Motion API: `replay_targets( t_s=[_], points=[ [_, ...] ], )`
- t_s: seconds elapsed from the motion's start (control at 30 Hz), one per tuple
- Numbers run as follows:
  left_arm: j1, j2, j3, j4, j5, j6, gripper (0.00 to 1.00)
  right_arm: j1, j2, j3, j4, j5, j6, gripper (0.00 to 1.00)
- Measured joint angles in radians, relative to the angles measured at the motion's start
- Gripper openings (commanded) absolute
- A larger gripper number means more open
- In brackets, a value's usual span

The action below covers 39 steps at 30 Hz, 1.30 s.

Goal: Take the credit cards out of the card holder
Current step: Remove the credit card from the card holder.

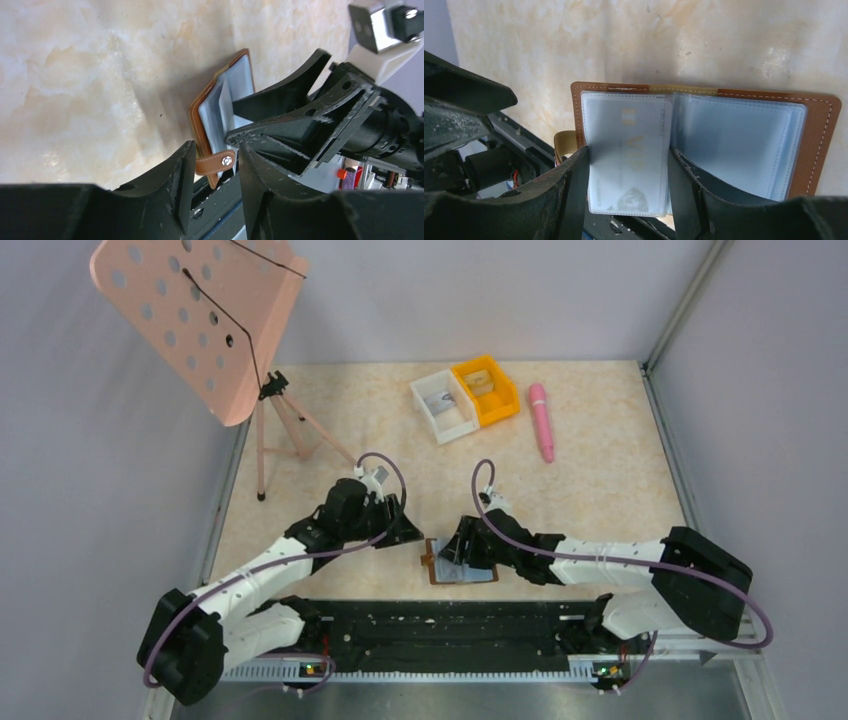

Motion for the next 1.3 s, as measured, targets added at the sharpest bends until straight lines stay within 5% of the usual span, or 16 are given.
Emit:
replay_targets(
  t_s=[0.6, 0.9, 1.3],
  points=[
    [-0.002, 0.105, -0.011, 0.264, 0.206, -0.123, 0.21, -0.019, -0.021, -0.028, 0.066, -0.052, 0.0, 0.48],
    [-0.002, 0.211, -0.068, 0.308, 0.192, -0.121, 0.06, -0.034, -0.016, -0.039, 0.104, -0.076, 0.0, 0.48],
    [-0.002, 0.244, -0.069, 0.304, 0.147, -0.089, 0.04, -0.052, -0.017, -0.098, 0.212, -0.124, 0.002, 0.48]
  ],
)
